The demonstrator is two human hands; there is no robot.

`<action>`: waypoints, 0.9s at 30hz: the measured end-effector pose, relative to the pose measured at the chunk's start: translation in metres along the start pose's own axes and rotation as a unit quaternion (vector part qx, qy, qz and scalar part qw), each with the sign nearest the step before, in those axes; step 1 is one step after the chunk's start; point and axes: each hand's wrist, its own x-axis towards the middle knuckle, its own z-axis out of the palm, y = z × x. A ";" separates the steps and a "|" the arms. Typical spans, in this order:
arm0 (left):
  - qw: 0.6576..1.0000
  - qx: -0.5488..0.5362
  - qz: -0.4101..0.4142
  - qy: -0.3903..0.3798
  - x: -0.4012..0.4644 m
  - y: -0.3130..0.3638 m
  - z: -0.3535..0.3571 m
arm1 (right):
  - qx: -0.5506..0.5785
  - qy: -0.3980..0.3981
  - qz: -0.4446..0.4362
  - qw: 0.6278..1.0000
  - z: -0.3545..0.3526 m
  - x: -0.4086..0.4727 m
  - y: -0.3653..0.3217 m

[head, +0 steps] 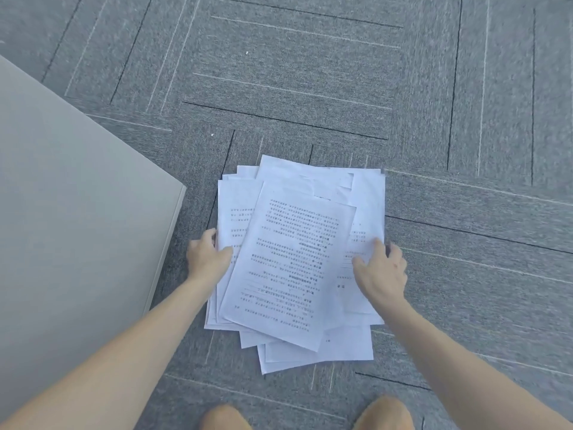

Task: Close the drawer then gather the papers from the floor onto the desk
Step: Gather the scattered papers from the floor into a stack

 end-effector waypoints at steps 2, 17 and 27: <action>1.000 -0.018 -0.008 -0.013 -0.002 0.001 0.003 | -0.010 0.003 -0.008 1.000 -0.001 -0.002 -0.002; 0.997 -0.019 -0.042 -0.068 -0.031 0.016 0.039 | 0.055 -0.034 -0.098 0.993 0.013 -0.030 -0.019; 0.986 -0.118 -0.099 -0.057 -0.031 0.011 0.043 | 0.066 -0.033 -0.051 0.996 0.017 -0.019 -0.021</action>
